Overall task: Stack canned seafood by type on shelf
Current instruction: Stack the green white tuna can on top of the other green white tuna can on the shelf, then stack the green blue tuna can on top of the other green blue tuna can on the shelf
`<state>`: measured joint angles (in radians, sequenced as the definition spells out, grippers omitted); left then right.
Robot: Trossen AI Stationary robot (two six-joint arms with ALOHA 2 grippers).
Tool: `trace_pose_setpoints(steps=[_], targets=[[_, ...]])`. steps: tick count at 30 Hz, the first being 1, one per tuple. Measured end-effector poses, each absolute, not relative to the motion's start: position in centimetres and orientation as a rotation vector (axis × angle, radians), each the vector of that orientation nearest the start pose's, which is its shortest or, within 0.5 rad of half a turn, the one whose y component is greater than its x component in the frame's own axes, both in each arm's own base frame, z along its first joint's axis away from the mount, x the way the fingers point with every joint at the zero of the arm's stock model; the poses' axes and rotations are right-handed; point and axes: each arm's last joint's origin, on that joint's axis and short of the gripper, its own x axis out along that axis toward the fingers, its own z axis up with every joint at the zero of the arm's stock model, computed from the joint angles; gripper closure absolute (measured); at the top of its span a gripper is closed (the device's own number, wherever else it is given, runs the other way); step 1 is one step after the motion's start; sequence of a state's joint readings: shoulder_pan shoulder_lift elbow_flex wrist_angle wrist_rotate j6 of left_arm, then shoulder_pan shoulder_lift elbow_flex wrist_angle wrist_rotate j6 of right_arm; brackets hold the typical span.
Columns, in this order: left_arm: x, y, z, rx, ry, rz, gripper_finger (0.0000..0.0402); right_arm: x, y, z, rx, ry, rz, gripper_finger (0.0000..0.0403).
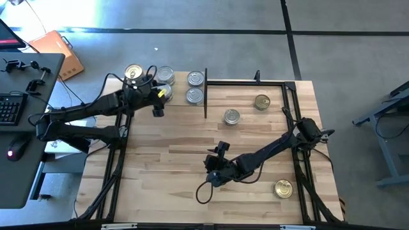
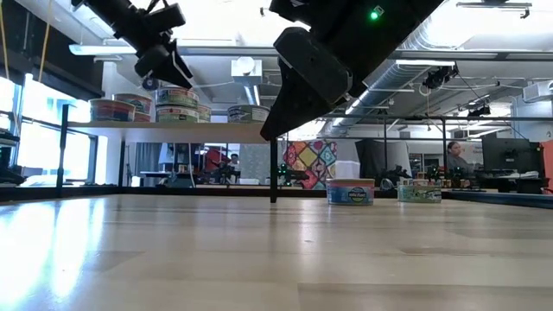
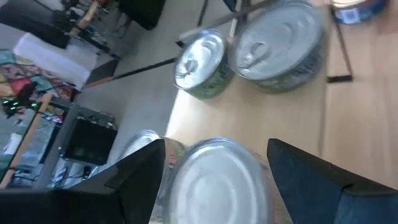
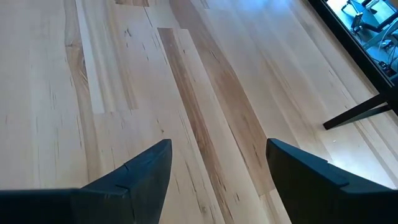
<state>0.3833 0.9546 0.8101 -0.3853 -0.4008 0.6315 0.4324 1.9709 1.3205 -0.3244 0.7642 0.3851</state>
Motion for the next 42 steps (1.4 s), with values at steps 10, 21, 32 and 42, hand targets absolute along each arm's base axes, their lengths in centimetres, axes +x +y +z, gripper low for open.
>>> trace_pose_setpoints(steps=[10,21,32,42], targets=[[17.5,9.8,29.6,0.62,0.807,0.619,0.0125,37.5,15.1,17.3,-0.19,0.727,-0.448,0.0148],[17.6,10.0,30.0,0.621,0.769,0.681,0.0125,37.5,15.1,17.3,-0.191,0.727,-0.448,0.0148],[18.8,5.6,30.6,0.491,0.591,0.55,0.0135,36.0,15.0,16.6,-0.278,0.815,-0.522,0.0148],[21.0,0.5,30.0,0.391,0.487,0.268,0.0175,31.8,15.7,15.8,-0.323,1.075,-0.598,0.0148]])
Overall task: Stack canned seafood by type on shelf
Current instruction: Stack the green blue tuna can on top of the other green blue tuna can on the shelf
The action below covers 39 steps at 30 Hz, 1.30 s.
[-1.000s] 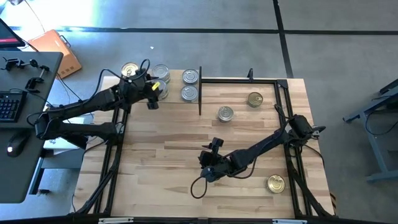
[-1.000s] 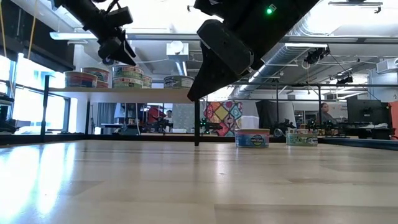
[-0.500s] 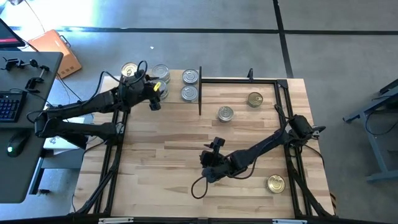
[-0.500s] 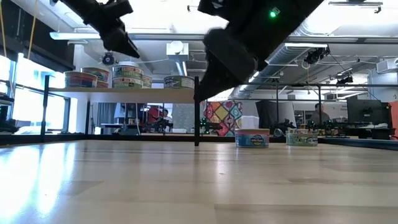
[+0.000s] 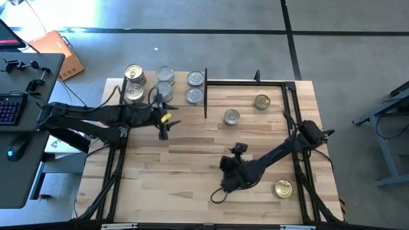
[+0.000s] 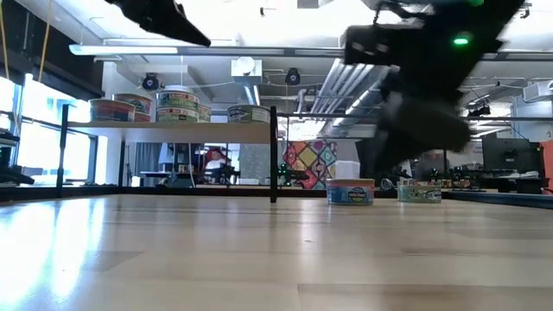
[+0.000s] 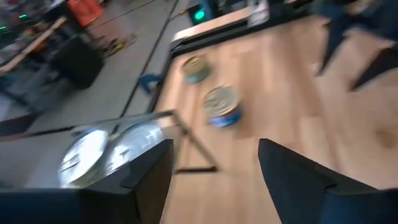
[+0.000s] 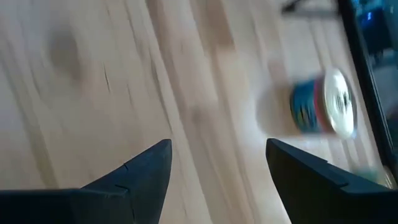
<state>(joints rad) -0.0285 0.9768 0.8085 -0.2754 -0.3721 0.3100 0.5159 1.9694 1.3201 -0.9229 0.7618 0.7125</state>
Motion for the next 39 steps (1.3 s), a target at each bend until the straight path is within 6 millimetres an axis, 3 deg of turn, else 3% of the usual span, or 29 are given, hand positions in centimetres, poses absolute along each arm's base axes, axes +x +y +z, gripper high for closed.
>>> trace_pose_setpoints(steps=[6,11,16,21,24,28,34,39], targets=[[23.6,-2.3,28.6,0.385,0.46,0.158,0.0189,28.3,16.1,16.1,-0.364,1.247,-0.72,0.0149],[26.4,-4.6,26.1,0.395,0.467,0.073,0.0192,25.8,16.9,16.8,-0.39,1.269,-0.807,0.0149],[29.0,-6.8,23.3,0.399,0.456,-0.008,0.0193,22.4,16.6,17.6,-0.262,1.236,-0.788,0.015],[30.7,-8.4,20.7,0.406,0.448,-0.044,0.0193,18.4,14.9,18.3,-0.077,1.146,-0.751,0.0155],[31.4,-9.2,19.3,0.409,0.443,-0.06,0.0193,16.9,13.4,18.1,0.055,1.042,-0.711,0.0155],[32.1,-10.1,17.9,0.377,0.428,-0.069,0.0193,16.6,10.6,16.6,0.153,0.907,-0.658,0.0155],[32.0,-11.3,16.7,0.382,0.448,-0.104,0.0193,17.8,5.2,13.4,0.002,0.805,-0.651,0.0155],[31.8,-12.0,16.7,0.38,0.443,-0.122,0.0193,19.0,-0.2,13.8,-0.079,0.886,-0.817,0.0156]])
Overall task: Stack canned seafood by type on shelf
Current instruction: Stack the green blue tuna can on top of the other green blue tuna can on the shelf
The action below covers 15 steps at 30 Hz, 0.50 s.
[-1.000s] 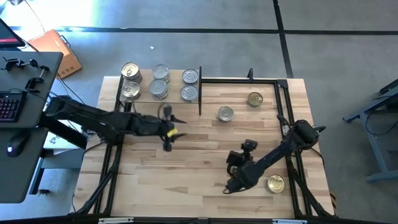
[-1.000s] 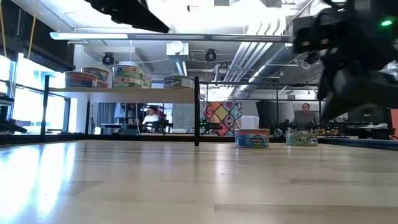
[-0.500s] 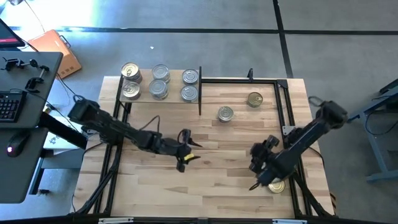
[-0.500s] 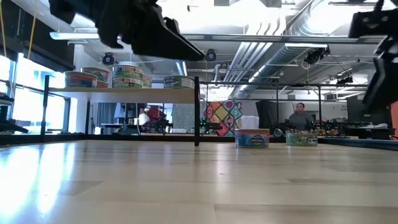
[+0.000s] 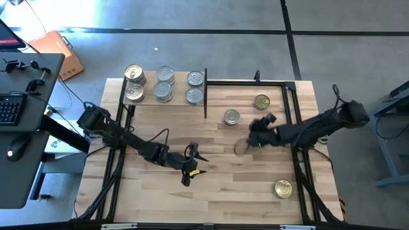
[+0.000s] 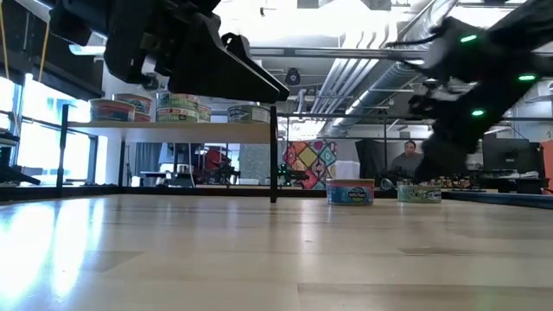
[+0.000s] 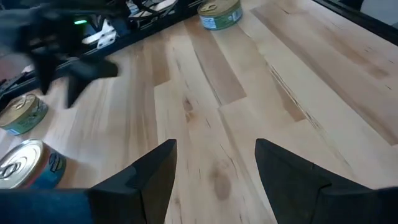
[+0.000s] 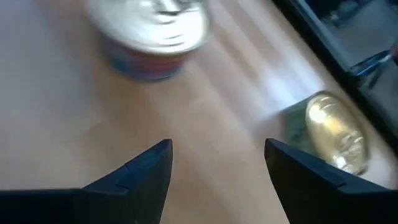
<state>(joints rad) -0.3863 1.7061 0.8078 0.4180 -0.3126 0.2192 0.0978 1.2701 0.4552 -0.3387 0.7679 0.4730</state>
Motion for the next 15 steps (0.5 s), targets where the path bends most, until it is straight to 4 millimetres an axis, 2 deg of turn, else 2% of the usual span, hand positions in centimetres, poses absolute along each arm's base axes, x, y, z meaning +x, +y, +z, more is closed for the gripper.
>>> trace_pose_setpoints(steps=[4,8,12,15], targets=[[31.8,-12.0,16.7,0.383,0.443,-0.122,0.0193,19.6,-4.6,14.6,-0.092,1.002,-0.814,0.0156],[31.8,-12.0,16.7,0.383,0.445,-0.12,0.0193,18.6,-8.8,14.9,-0.074,1.087,-0.83,0.0156],[31.7,-12.0,16.6,0.385,0.451,-0.12,0.0193,17.3,-11.9,15.0,0.016,1.077,-0.867,0.0159],[31.7,-12.0,16.6,0.386,0.453,-0.12,0.0193,16.7,-13.4,15.1,0.101,1.027,-0.853,0.0178]])
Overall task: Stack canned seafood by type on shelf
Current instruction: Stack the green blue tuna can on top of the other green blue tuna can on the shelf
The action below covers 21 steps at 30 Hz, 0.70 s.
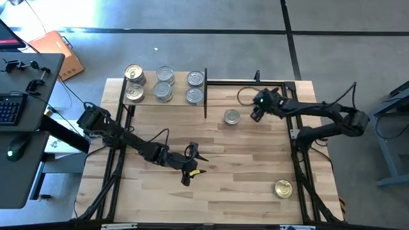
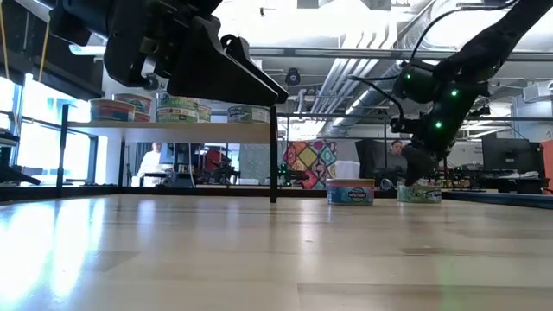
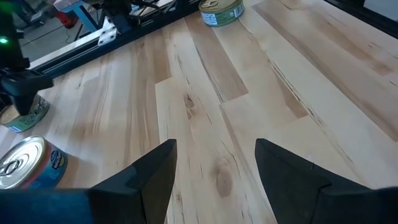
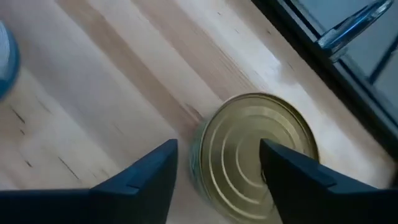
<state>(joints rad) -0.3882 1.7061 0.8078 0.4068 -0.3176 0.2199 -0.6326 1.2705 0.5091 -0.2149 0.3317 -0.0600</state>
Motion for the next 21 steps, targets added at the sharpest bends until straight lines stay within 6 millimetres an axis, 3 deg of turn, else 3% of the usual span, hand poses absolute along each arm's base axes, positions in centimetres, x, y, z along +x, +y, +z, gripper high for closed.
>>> trace_pose_setpoints(steps=[5,10,16,21], targets=[[31.7,-12.0,16.6,0.386,0.453,-0.12,0.0193,15.7,-14.7,15.1,0.229,0.989,-0.811,0.0245],[31.7,-12.0,16.6,0.387,0.456,-0.121,0.0193,15.4,-14.4,14.8,0.347,0.997,-0.755,0.0319],[31.0,-13.0,17.1,0.447,0.453,-0.142,0.0193,17.1,-11.9,14.7,0.444,0.987,-0.635,0.0395],[29.7,-13.5,18.9,0.475,0.445,-0.093,0.0193,19.1,-8.3,14.7,0.54,0.979,-0.552,0.0393]])
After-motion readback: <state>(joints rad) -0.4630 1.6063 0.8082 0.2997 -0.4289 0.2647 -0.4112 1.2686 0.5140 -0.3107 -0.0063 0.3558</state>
